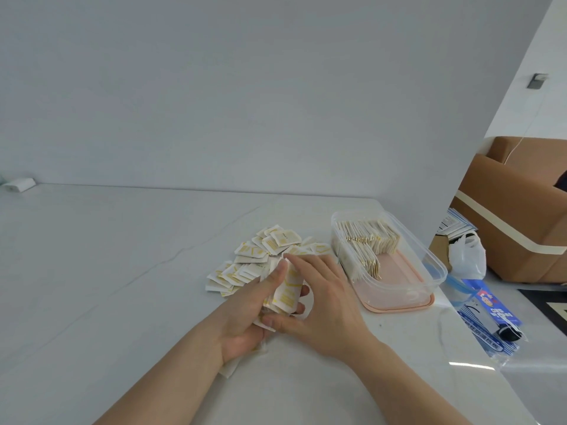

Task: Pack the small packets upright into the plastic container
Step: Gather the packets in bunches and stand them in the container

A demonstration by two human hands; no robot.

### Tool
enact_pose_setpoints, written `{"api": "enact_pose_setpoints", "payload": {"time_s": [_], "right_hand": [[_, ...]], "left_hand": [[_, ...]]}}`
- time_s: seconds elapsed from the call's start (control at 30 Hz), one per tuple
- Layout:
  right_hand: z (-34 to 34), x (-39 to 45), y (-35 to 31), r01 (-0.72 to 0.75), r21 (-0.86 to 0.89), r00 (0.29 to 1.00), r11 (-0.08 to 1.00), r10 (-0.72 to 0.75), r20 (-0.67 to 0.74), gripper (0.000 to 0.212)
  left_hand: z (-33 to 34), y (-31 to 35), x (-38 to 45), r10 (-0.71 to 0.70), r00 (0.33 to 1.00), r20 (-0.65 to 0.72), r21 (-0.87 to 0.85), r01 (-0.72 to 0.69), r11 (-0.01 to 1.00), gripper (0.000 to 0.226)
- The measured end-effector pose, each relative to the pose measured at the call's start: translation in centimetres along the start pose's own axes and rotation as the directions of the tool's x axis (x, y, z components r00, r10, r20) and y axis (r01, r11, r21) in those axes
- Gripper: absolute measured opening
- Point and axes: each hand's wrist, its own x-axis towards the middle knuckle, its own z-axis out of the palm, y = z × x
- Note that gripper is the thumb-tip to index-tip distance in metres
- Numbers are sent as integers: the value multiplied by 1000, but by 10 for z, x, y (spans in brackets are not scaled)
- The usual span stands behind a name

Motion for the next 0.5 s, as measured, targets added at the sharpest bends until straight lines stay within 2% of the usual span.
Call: {"api": "enact_pose_setpoints", "payload": {"time_s": [0.07, 0.23, 0.4, 0.5], "right_hand": [[1, 1, -1, 15, 11, 998, 1000, -14, -67, 79], [3, 0, 1, 3, -10, 998, 1000, -4, -66, 78], [1, 0, -1, 2, -41, 998, 999, -5, -69, 76], [-1, 0, -2, -12, -74, 998, 997, 7, -70, 74]], "left_hand": [[-2, 0, 1, -11, 999, 36, -46, 12, 999, 69], [-4, -2, 4, -30, 995, 99, -59, 35, 998, 61], [-2, 0, 4, 17, 999, 50, -16, -16, 1000, 54], [0, -2, 4, 86, 996, -1, 86, -86, 993, 50]]}}
